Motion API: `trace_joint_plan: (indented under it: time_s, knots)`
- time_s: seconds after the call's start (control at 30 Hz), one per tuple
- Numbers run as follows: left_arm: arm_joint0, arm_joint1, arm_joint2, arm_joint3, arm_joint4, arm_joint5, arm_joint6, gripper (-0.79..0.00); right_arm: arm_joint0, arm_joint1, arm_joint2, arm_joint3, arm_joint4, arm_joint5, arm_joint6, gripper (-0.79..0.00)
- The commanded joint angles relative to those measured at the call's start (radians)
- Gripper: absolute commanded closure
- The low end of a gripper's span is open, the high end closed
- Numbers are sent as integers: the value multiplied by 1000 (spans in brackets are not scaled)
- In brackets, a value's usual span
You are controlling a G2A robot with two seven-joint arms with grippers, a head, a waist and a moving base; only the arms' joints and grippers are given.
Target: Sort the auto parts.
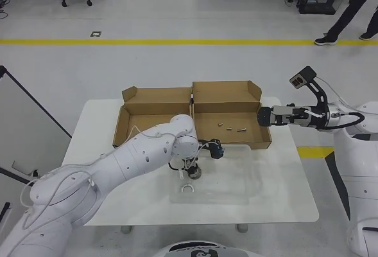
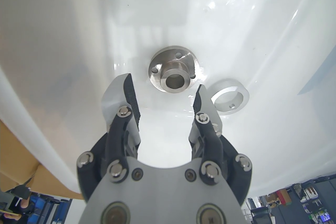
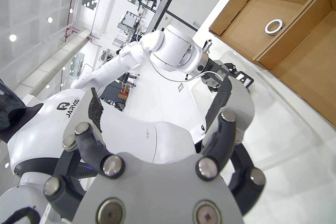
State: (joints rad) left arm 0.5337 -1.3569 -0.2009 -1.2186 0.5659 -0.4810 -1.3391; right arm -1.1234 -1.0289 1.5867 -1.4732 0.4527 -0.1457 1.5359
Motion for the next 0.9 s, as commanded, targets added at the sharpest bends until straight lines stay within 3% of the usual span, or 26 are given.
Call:
trace_joint_plan:
  time_s: [0.0,0.87]
  knots:
    - [0,-4,3,5,1,-3,3,-413,0,0,0,0,0,0,0,-785]
    - [-7,-37,31,58,-17,-12,12,-369,0,0,0,0,0,0,0,-785]
